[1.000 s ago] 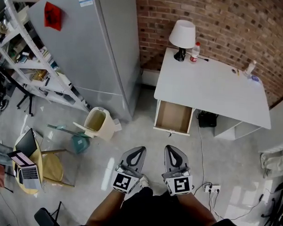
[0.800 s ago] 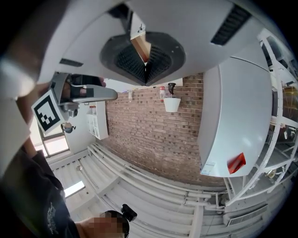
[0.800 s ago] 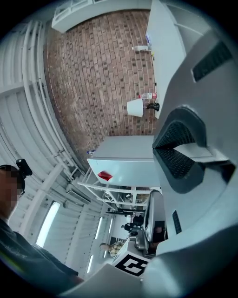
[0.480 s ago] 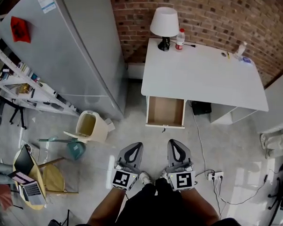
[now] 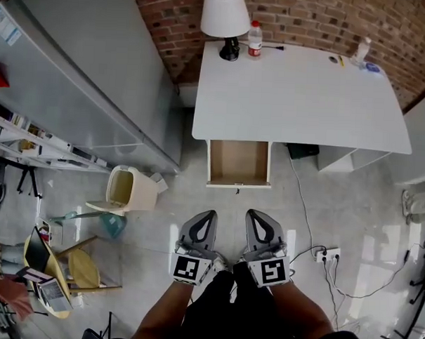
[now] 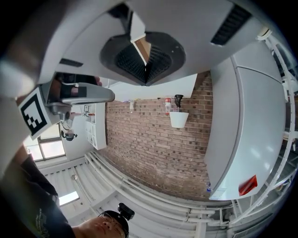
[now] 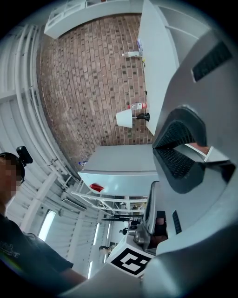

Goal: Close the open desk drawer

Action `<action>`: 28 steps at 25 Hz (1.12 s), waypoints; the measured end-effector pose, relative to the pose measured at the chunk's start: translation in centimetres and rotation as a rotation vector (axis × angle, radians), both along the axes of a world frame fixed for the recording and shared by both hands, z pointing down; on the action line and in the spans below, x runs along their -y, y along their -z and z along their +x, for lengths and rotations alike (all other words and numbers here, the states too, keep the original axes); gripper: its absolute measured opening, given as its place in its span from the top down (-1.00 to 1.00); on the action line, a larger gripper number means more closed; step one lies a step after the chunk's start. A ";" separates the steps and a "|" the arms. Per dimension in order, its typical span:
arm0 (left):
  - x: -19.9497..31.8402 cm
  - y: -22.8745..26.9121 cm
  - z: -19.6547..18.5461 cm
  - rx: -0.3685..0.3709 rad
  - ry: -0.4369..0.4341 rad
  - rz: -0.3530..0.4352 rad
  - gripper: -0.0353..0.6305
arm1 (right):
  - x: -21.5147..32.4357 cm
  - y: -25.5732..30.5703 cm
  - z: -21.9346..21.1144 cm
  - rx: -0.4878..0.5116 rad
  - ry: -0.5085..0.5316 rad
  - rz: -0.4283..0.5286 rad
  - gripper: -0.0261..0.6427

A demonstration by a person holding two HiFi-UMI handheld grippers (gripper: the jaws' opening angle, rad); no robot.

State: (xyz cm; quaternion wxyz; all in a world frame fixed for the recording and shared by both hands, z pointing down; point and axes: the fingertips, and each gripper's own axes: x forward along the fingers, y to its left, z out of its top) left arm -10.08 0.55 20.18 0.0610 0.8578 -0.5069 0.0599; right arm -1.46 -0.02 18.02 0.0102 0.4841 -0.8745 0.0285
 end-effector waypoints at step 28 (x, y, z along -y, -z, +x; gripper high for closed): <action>5.2 -29.9 0.3 -0.063 0.068 -0.110 0.89 | 1.9 -27.3 0.5 -0.039 -0.109 -0.094 0.84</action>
